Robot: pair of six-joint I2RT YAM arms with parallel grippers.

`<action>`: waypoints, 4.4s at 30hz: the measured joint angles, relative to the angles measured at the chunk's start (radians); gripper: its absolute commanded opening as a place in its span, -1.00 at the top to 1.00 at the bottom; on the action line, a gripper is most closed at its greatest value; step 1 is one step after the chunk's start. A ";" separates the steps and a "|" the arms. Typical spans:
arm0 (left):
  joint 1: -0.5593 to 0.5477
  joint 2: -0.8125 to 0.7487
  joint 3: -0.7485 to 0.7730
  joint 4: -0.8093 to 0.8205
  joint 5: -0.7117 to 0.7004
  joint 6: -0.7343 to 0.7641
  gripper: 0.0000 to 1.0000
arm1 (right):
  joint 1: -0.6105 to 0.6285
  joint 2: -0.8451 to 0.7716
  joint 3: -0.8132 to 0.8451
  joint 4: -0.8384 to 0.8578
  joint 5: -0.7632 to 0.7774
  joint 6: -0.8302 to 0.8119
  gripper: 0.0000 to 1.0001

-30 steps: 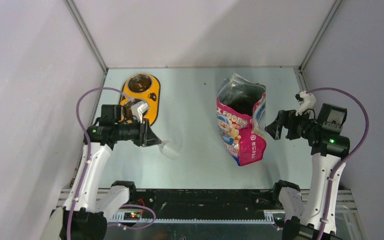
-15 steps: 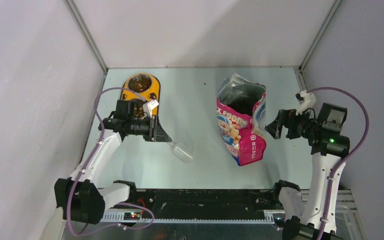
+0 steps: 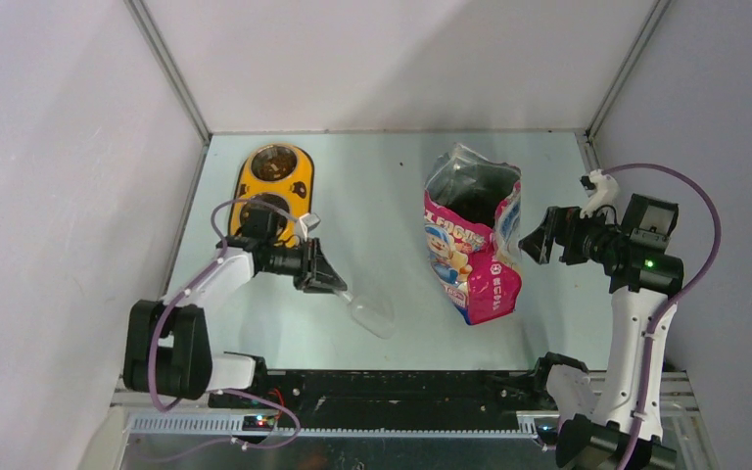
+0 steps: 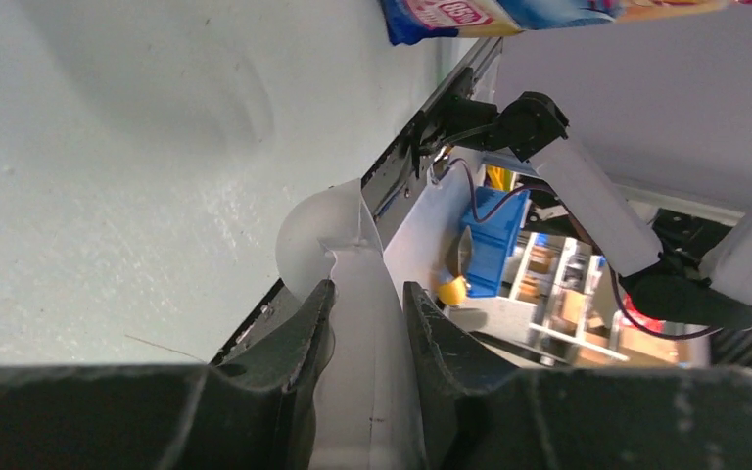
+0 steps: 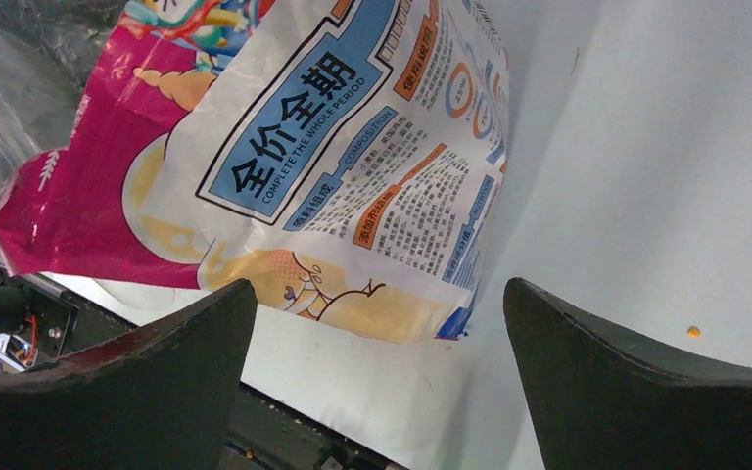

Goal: Serve the pet food

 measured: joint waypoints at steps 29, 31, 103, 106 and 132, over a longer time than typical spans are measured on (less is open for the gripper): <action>0.134 0.058 0.006 -0.107 -0.425 0.019 -0.32 | -0.006 0.010 -0.046 0.041 -0.015 0.021 -1.00; 0.170 0.033 0.003 -0.107 -0.438 0.019 -0.40 | -0.006 0.005 -0.052 0.043 -0.018 0.021 -1.00; 0.178 -0.516 0.326 -0.415 -0.206 0.444 -0.65 | 0.895 0.416 0.554 -0.296 0.474 -0.392 1.00; 0.174 -0.491 0.327 -0.388 -0.199 0.415 -0.64 | 0.923 0.410 0.553 -0.318 0.488 -0.406 1.00; -0.376 0.009 0.798 -0.130 -0.505 0.740 -0.84 | 1.000 0.063 0.382 -0.420 0.444 -0.691 0.02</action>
